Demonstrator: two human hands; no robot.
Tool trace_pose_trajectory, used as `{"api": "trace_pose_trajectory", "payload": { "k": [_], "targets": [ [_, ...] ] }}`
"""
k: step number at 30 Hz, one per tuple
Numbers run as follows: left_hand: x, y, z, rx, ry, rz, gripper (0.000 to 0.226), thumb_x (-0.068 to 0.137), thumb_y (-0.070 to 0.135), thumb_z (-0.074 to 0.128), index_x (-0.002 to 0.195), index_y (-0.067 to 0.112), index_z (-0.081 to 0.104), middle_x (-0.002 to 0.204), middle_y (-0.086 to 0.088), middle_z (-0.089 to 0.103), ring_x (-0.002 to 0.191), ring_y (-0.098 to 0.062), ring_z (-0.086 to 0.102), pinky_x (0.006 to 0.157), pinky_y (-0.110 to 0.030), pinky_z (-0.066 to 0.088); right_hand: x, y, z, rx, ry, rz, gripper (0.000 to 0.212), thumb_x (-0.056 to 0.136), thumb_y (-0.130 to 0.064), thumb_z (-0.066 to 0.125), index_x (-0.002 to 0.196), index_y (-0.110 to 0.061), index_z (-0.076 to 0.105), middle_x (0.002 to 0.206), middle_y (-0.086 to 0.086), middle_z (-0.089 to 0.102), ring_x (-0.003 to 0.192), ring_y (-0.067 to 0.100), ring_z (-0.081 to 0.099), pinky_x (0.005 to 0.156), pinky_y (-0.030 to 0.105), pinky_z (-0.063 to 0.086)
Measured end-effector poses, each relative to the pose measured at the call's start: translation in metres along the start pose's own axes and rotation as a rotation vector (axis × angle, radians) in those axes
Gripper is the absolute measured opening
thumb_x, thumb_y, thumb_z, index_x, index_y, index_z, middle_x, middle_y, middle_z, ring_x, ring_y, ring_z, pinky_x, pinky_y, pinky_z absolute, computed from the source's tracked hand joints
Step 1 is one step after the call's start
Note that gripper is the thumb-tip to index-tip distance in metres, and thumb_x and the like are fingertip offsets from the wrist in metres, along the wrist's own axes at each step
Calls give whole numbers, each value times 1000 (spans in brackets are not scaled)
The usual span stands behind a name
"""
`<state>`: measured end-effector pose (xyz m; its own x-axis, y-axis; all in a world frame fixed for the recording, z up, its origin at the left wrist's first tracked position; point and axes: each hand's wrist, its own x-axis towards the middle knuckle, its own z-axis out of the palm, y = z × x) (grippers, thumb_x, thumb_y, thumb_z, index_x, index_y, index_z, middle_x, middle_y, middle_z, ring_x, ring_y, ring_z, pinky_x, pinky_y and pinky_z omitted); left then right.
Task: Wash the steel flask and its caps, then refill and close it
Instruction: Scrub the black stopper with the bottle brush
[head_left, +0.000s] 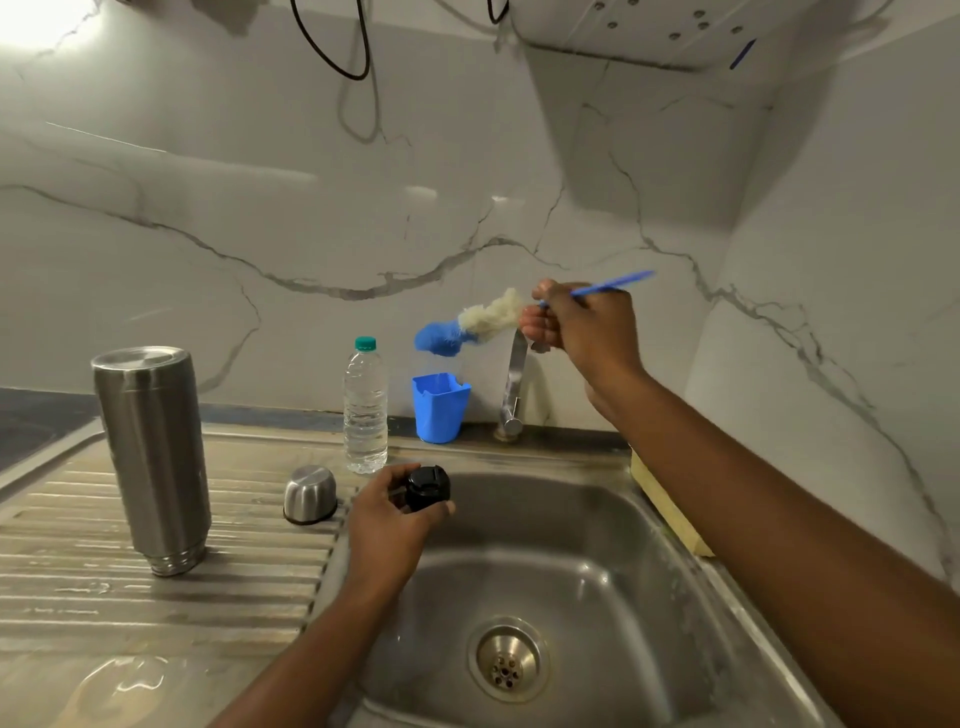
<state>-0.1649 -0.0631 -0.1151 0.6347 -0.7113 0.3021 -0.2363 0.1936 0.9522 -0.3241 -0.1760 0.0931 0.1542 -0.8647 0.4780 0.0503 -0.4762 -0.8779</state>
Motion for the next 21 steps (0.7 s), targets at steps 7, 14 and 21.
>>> {"api": "trace_pose_trajectory", "payload": {
  "k": [7, 14, 21],
  "targets": [
    [0, 2, 0, 7, -26, -19, 59, 68, 14, 97, 118, 32, 72, 105, 13, 76, 99, -3, 71, 89, -28, 57, -77, 78, -80, 415, 3, 181, 19, 100, -8, 61, 102, 6, 74, 85, 22, 77, 75, 27, 76, 69, 30, 64],
    [12, 20, 8, 66, -62, -46, 59, 72, 15, 95, 126, 25, 73, 102, 13, 76, 95, -3, 72, 91, -33, 60, -91, 138, -103, 561, -61, 364, 23, 99, 1, 50, 95, 8, 72, 79, 20, 73, 67, 21, 72, 60, 24, 60],
    [24, 15, 12, 100, -36, -25, 54, 71, 8, 95, 120, 18, 76, 100, 10, 80, 86, 2, 76, 79, -21, 61, -89, 142, -107, 491, -112, 328, 34, 92, 7, 43, 77, 8, 73, 69, 23, 66, 54, 22, 60, 48, 25, 52]
  ]
}}
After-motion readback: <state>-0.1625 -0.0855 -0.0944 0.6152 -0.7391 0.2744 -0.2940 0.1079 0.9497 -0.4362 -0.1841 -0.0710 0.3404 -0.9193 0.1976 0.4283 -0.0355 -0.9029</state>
